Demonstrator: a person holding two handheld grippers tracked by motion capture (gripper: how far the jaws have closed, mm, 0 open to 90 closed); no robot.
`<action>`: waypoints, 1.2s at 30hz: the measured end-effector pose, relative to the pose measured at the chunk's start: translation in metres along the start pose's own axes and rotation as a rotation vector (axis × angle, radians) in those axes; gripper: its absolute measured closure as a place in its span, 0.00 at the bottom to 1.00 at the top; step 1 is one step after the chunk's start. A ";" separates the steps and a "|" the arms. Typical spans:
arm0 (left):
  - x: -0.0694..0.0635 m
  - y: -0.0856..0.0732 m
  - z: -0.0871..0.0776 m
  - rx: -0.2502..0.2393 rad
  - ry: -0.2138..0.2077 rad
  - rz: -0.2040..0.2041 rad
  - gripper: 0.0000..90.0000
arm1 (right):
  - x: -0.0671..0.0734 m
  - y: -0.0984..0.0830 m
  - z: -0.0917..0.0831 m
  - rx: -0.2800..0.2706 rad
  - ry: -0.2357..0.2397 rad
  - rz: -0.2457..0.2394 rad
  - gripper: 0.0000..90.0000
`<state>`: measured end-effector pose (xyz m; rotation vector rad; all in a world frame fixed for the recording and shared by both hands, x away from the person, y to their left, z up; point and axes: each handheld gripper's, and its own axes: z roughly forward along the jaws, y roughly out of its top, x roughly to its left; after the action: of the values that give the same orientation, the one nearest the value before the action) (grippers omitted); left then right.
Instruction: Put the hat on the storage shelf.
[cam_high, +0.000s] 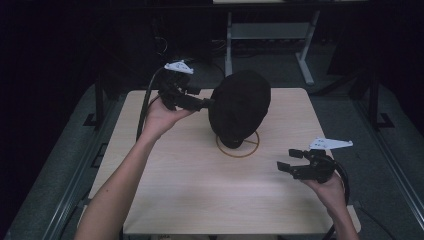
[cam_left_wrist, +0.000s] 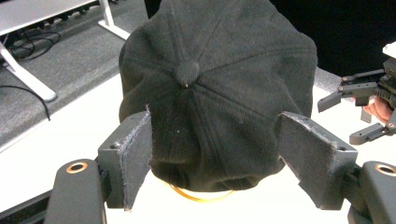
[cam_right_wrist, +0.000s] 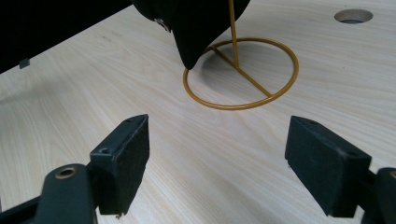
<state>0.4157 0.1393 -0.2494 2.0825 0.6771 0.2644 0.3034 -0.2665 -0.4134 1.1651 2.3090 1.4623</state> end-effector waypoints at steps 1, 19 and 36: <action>0.000 -0.001 -0.001 -0.004 0.001 -0.004 0.29 | 0.000 0.000 0.000 0.001 0.000 0.000 0.24; -0.001 -0.037 -0.013 -0.001 0.023 -0.013 0.29 | 0.001 0.000 0.003 0.018 -0.006 -0.007 0.24; -0.003 -0.087 -0.023 0.000 0.033 -0.032 0.28 | 0.001 -0.003 0.005 0.029 -0.012 -0.001 0.24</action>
<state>0.3718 0.1921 -0.3074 2.0698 0.7295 0.2819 0.3037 -0.2633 -0.4183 1.1768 2.3306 1.4222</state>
